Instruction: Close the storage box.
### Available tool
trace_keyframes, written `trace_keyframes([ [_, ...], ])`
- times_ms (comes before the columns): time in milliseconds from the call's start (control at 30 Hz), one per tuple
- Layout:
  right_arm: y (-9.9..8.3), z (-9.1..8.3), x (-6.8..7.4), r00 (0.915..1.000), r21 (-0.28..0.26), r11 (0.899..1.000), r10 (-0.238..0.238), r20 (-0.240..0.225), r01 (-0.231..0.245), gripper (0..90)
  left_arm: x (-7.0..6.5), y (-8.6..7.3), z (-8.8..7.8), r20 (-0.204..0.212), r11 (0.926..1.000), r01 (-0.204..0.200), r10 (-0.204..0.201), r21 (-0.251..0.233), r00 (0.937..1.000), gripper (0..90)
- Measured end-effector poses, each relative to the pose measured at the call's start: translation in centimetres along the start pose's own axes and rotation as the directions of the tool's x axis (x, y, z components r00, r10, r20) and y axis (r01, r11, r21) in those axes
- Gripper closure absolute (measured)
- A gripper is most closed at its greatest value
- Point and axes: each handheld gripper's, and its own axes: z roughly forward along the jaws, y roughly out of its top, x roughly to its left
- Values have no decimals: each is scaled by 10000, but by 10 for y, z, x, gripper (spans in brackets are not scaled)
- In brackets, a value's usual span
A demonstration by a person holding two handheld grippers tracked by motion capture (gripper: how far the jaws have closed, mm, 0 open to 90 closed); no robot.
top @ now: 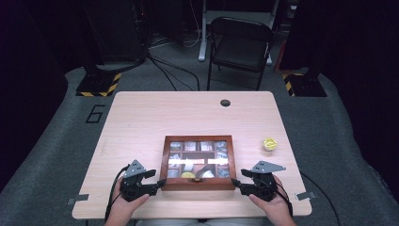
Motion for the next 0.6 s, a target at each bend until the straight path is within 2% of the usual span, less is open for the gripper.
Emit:
trace_keyframes([
  [200,0,-4,-9,9995,-162,9996,233,192,-230,396,9,2,0,-130,10000,-50,49,-59,9999,363],
  [267,-1,-4,-12,9995,-169,9997,171,249,-167,385,11,2,0,-126,9999,112,-113,-113,9999,355],
  [333,-2,-5,-15,9993,-159,9998,116,358,-110,381,15,3,-1,-240,9999,64,-66,-100,9997,352],
  [433,-3,-5,-19,9987,-189,9996,225,462,-217,372,19,2,-1,-213,9997,223,-226,-114,9995,343],
  [533,-4,-7,-20,9990,-199,9996,193,407,-185,370,20,1,-3,-41,9996,240,-241,-177,9997,338],
  [600,-5,-8,-18,9997,-261,9996,151,204,-146,360,18,1,-4,62,9995,243,-241,-196,9997,333],
])
